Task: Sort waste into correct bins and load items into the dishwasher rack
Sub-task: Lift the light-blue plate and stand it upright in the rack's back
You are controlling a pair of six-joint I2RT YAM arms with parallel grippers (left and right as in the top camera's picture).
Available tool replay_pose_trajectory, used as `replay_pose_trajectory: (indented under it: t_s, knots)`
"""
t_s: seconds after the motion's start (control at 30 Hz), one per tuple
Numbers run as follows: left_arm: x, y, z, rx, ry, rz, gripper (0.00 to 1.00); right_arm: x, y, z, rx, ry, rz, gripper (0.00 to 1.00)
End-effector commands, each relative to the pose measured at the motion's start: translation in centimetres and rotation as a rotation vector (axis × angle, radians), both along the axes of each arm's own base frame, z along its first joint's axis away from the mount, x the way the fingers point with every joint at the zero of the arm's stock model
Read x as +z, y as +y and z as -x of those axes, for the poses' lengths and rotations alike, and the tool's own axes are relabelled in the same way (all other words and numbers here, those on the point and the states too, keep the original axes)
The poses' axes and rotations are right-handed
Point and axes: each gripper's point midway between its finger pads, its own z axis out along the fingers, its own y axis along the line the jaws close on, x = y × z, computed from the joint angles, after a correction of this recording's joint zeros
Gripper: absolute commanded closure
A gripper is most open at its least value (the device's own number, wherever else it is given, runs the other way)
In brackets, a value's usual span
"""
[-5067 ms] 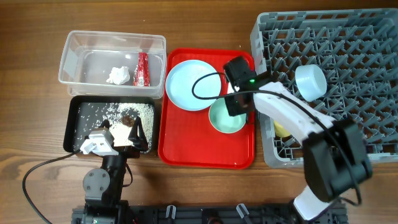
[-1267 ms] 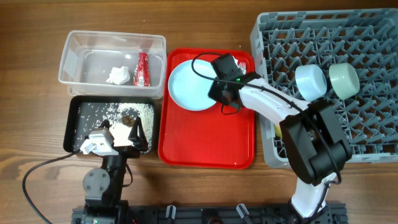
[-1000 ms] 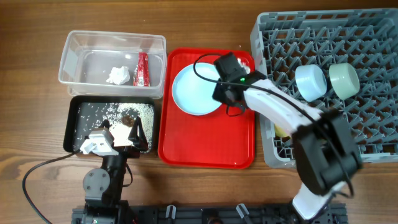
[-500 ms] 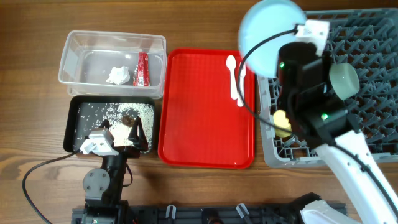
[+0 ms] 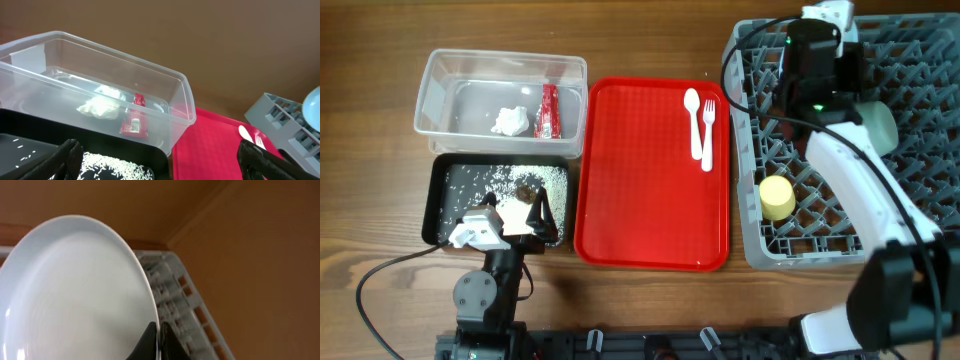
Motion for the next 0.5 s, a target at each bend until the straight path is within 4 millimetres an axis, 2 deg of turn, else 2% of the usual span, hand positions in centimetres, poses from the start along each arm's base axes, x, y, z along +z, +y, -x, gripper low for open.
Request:
replay_pose_trajectory:
  t_s: [0.0,0.13,0.27,0.33,0.37,0.4,0.43,0.47]
  knots:
    - [-0.1,-0.1,0.0,-0.010,-0.005,-0.012,0.00,-0.1,0.4,-1.5,0.040,0.062,0.124,0.96]
    - [-0.1,-0.1,0.0,-0.010,-0.005,-0.012,0.00,-0.7,1.0,-2.9,0.108,0.156,0.251,0.96]
    - [-0.1,-0.1,0.0,-0.010,-0.005,-0.012,0.00,-1.5,1.6,-3.0,0.133,0.198,0.268,0.96]
    - [-0.1,-0.1,0.0,-0.010,-0.005,-0.012,0.00,-1.4,2.6,-3.1,0.149,0.196,0.272,0.93]
    - [-0.1,-0.1,0.0,-0.010,-0.005,-0.012,0.00,-1.4,3.1,-3.1,0.156,0.193,0.274,0.87]
    - [-0.1,-0.1,0.0,-0.010,-0.005,-0.012,0.00,-1.3,3.6,-3.2,0.167,0.189,0.275,0.71]
    - [-0.1,-0.1,0.0,-0.010,-0.005,-0.012,0.00,-1.1,4.3,-3.2,0.176,0.177,0.273,0.47]
    - [-0.1,-0.1,0.0,-0.010,-0.005,-0.012,0.00,-0.7,4.9,-3.1,0.172,0.148,0.266,0.31]
